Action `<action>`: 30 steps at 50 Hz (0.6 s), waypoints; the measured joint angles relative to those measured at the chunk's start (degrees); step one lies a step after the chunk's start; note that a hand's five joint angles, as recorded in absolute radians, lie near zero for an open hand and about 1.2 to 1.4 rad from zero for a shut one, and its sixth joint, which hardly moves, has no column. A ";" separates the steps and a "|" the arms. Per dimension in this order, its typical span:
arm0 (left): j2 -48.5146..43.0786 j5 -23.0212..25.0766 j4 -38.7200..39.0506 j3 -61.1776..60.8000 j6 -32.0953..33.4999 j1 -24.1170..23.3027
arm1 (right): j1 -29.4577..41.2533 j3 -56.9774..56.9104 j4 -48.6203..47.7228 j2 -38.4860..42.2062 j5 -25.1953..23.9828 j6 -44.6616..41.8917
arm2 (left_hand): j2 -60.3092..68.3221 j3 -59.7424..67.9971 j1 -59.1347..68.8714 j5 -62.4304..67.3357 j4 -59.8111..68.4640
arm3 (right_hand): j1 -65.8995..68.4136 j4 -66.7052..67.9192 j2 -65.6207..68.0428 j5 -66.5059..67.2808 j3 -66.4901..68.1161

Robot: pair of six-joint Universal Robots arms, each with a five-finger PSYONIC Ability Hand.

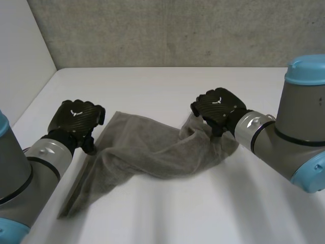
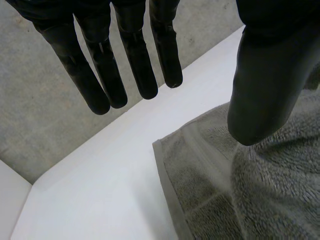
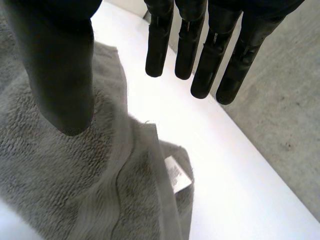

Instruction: Fold the towel.

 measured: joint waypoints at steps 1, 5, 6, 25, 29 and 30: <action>0.20 0.09 -0.15 -0.15 -0.08 0.10 | -0.08 -0.21 0.03 0.02 -0.20 0.02 | -0.11 -0.04 -0.04 -0.05 -0.07 | 0.00 0.00 0.00 0.01 0.00; 1.58 1.36 -0.88 -1.28 -0.53 1.66 | -0.41 -2.16 0.36 0.72 -0.92 -0.06 | -0.16 -0.04 -0.07 -0.10 -0.14 | 0.00 0.00 0.00 0.00 0.00; 1.92 1.81 -1.00 -1.52 -0.63 2.26 | -0.46 -2.73 0.44 1.03 -0.97 -0.12 | -0.16 -0.04 -0.07 -0.10 -0.15 | 0.00 0.00 0.00 0.00 0.00; 1.64 11.90 -9.01 -5.67 -4.15 12.66 | -0.63 -14.56 12.38 11.34 -5.85 -5.90 | -0.16 0.09 -0.07 0.28 -0.14 | -4.15 -4.45 -4.30 -4.22 -3.99; 0.56 13.22 -9.71 -6.33 -4.99 14.38 | -0.65 -16.05 15.72 12.74 -8.00 -6.83 | -0.09 0.20 0.08 0.82 -0.05 | -4.39 -4.83 -4.71 -4.70 -4.42; 0.16 13.56 -9.95 -6.45 -5.31 14.68 | -0.65 -16.27 16.33 12.97 -8.43 -6.96 | 0.04 0.44 0.20 1.18 0.10 | -4.39 -4.83 -4.71 -4.66 -4.41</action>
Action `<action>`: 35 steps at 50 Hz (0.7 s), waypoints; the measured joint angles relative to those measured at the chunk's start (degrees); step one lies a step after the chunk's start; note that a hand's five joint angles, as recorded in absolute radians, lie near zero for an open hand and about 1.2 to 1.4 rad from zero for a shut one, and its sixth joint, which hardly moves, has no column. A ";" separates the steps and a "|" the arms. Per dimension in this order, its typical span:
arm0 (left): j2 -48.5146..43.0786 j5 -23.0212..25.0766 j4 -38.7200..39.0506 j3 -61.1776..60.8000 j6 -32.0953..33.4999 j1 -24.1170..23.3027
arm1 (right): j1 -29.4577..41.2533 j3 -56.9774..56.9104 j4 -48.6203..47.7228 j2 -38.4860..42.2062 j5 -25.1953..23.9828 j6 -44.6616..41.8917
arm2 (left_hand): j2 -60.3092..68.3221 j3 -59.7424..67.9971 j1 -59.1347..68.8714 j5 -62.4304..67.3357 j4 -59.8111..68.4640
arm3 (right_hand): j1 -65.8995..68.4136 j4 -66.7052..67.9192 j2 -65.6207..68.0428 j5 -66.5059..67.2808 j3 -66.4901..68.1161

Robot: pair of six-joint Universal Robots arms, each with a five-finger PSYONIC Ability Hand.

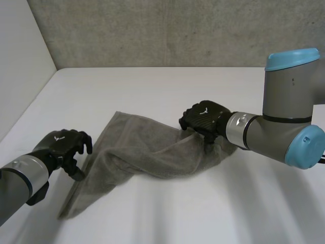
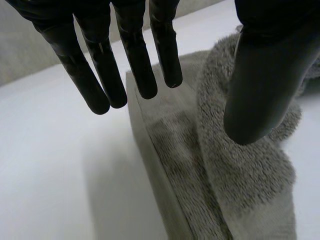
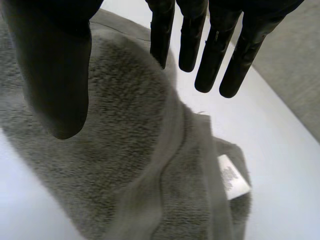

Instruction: Fold the towel.

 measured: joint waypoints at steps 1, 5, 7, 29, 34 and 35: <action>-0.44 0.28 -0.24 -0.10 -0.34 0.21 | 0.00 -0.14 0.40 0.15 -0.29 -0.07 | 0.11 0.47 0.37 0.48 0.26 | 0.00 0.00 0.00 0.01 -0.01; -2.72 0.83 -0.97 -0.28 -1.77 0.29 | 0.05 -0.20 0.93 0.32 -0.75 -0.23 | 1.41 2.20 2.01 2.09 1.79 | 0.01 0.01 0.00 0.65 0.00; -3.84 0.91 -1.15 -0.30 -2.37 0.14 | 0.10 -0.10 0.92 0.34 -0.78 -0.40 | 1.93 2.71 2.53 2.53 2.28 | 0.13 0.11 0.05 1.23 0.05; -12.91 0.28 1.81 3.48 -6.08 -1.13 | 1.07 0.26 -0.71 1.88 1.66 -8.62 | 43.17 44.94 40.17 41.80 43.56 | 47.61 49.38 47.01 50.08 48.32; -13.15 -0.11 2.79 6.65 -7.40 -1.19 | 1.08 -0.45 -3.66 1.83 2.96 -8.60 | 43.19 45.13 40.17 41.80 43.57 | 47.61 49.48 47.01 50.08 48.42; -13.29 -0.22 2.84 7.42 -7.82 -1.22 | 1.09 -0.52 -4.43 1.80 3.29 -8.55 | 43.19 45.14 40.17 41.80 43.57 | 47.61 49.48 47.01 50.08 48.42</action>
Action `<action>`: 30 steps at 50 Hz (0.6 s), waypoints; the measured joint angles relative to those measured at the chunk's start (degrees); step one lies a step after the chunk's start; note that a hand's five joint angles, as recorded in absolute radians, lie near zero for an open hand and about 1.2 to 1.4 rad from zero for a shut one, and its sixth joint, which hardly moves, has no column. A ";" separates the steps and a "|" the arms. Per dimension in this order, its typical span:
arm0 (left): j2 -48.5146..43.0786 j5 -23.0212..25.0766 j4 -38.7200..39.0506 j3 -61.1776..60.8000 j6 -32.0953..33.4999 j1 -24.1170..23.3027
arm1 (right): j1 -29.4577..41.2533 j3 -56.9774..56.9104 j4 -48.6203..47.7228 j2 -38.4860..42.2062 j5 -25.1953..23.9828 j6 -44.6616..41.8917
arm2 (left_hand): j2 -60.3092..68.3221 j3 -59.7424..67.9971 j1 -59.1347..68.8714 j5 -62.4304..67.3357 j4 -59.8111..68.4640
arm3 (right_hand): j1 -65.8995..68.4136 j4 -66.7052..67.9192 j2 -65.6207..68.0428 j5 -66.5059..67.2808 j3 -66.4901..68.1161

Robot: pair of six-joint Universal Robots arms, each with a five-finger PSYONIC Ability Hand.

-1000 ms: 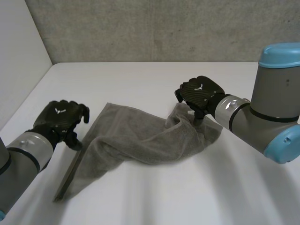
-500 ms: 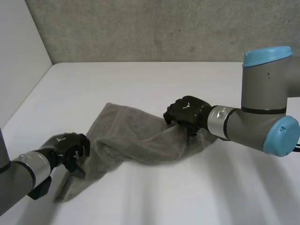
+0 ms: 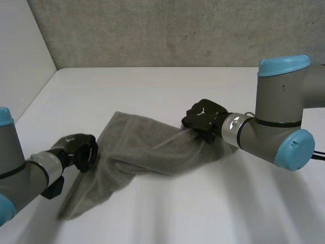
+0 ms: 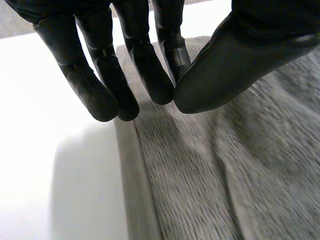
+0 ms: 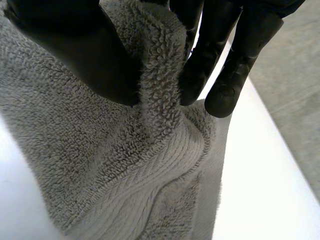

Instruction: Fold the towel.

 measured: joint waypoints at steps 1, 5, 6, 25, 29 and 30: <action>-0.04 -0.04 0.04 0.28 -0.14 -0.02 | 0.01 -0.04 -0.50 -0.02 0.24 0.04 | 0.00 0.00 0.00 0.00 0.00 | 0.00 0.00 0.00 0.00 0.00; -0.31 -0.28 0.32 2.24 -0.94 -0.24 | 0.01 -0.22 -3.11 -0.19 1.34 0.32 | 0.00 0.05 0.00 0.00 0.00 | 0.00 0.00 0.00 0.00 0.02; -0.39 -0.31 0.41 2.74 -0.97 -0.34 | 0.00 -0.27 -3.99 -0.24 1.66 0.39 | 0.00 0.08 0.00 0.00 0.00 | 0.00 0.00 0.00 0.00 0.02; -0.58 -2.97 -2.60 0.79 -0.58 -6.64 | -0.73 4.29 -8.95 -0.43 4.93 0.01 | -37.03 -38.64 -33.58 -35.64 -36.62 | 0.03 0.00 0.12 0.00 0.28; -0.47 -3.09 -2.47 -0.93 -0.74 -6.79 | -0.86 5.12 -8.83 -0.46 6.04 -0.31 | -37.32 -38.93 -33.85 -35.88 -36.96 | 0.03 0.00 0.12 0.00 0.43; -0.46 -3.11 -2.40 -1.34 -0.79 -6.82 | -0.86 5.37 -8.81 -0.47 6.27 -0.43 | -37.37 -38.94 -33.93 -35.90 -37.03 | 0.03 0.00 0.12 0.00 0.47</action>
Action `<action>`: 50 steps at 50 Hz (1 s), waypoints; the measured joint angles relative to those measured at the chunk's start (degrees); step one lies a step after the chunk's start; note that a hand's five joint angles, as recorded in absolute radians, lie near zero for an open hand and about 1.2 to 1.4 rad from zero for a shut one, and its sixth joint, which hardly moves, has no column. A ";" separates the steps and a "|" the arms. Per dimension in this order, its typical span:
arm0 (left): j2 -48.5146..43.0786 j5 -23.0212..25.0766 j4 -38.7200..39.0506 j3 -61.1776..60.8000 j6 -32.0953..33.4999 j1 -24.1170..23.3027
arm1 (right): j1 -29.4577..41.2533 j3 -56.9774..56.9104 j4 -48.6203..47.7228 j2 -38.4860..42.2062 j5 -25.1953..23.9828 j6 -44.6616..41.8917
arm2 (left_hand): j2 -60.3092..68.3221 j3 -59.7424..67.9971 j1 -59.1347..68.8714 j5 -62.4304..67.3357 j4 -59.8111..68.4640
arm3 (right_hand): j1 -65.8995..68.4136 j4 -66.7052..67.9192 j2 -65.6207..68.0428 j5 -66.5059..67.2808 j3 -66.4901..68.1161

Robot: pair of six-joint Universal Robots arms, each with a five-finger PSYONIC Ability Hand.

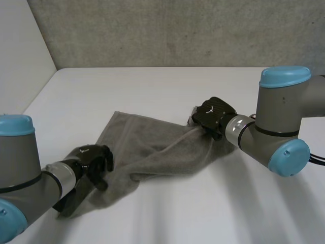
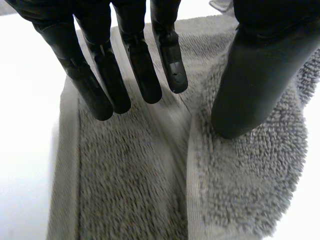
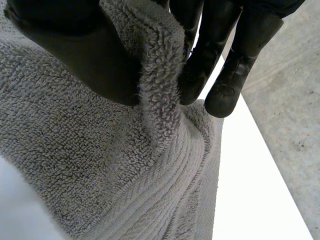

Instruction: Fold the towel.

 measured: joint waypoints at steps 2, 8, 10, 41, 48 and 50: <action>-0.03 -0.06 0.30 -0.64 -0.08 -0.11 | -0.01 0.75 0.06 -0.02 0.31 -0.43 | -0.05 0.00 -0.01 -0.02 0.00 | 0.00 0.00 0.00 0.00 0.02; -0.33 -0.19 1.42 -1.20 -0.16 -0.38 | -0.05 3.00 0.15 -0.38 0.31 -1.46 | -0.13 0.00 -0.04 -0.02 0.00 | 0.00 0.00 0.00 0.00 0.07; -0.43 -0.21 1.62 -1.21 -0.18 -0.44 | -0.05 3.63 0.16 -0.56 0.27 -1.63 | -0.13 0.00 -0.04 -0.02 0.00 | 0.00 0.00 0.00 0.00 0.10; -2.57 -0.36 2.01 11.77 0.35 -3.34 | 0.31 -0.64 -9.65 -2.19 0.68 -1.71 | 36.86 39.17 33.48 35.40 37.07 | 0.00 0.00 0.00 0.00 0.14; -9.03 -4.37 3.64 32.85 1.35 -2.75 | 0.68 -7.77 -29.49 -0.30 5.39 -1.28 | 36.86 39.24 33.48 35.40 37.35 | 0.01 0.00 1.36 0.00 0.32; -10.12 -6.69 6.88 41.13 1.78 -2.80 | 0.84 -9.18 -39.95 -0.56 7.54 -0.92 | 36.86 39.25 33.48 35.40 37.35 | 0.01 0.00 1.36 0.00 0.33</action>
